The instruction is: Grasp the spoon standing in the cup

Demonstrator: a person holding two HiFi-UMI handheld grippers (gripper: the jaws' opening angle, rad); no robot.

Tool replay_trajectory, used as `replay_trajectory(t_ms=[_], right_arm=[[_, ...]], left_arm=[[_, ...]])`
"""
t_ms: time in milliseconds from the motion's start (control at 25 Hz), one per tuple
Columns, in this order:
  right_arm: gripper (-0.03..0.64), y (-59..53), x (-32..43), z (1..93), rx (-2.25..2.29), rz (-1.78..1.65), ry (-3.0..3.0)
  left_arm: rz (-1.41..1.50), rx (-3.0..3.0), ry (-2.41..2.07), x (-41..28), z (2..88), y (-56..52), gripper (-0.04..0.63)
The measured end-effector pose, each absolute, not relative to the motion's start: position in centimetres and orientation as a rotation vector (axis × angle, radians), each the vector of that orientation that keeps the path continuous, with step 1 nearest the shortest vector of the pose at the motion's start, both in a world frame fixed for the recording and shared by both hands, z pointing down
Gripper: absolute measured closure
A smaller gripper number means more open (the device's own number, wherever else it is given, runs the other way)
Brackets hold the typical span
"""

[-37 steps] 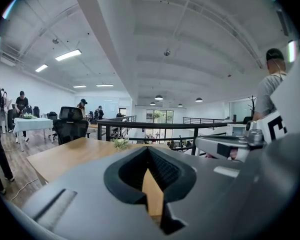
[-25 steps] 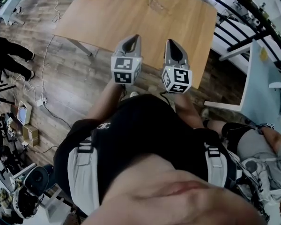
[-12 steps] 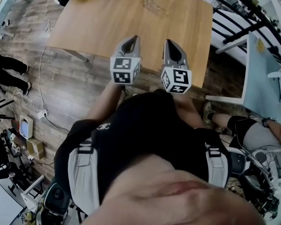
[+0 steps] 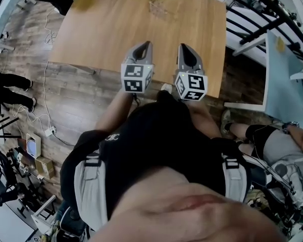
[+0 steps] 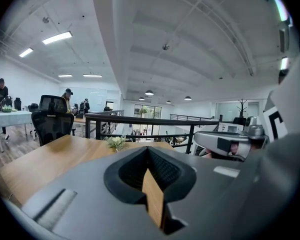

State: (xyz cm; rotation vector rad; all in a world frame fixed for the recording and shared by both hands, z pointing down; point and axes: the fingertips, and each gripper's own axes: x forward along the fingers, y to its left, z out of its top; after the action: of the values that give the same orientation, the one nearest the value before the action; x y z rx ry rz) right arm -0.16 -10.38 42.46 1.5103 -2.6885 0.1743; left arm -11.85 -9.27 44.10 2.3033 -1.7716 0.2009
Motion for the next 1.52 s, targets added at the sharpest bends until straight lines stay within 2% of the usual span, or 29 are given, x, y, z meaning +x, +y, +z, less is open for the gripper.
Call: replay_trajectory(t_ms=[1120, 1520], right_arm=[[0.618, -28.6, 3.8, 45.9, 1.531, 0.365, -2.628], [0.618, -30.2, 3.0, 46.9, 1.541, 0.356, -2.592]], left_arm=[[0.368, 2.303, -1.672, -7.5, 46.5, -27.7, 0.584], [0.413, 2.308, -1.622, -8.6, 47.6, -31.1, 0.584]])
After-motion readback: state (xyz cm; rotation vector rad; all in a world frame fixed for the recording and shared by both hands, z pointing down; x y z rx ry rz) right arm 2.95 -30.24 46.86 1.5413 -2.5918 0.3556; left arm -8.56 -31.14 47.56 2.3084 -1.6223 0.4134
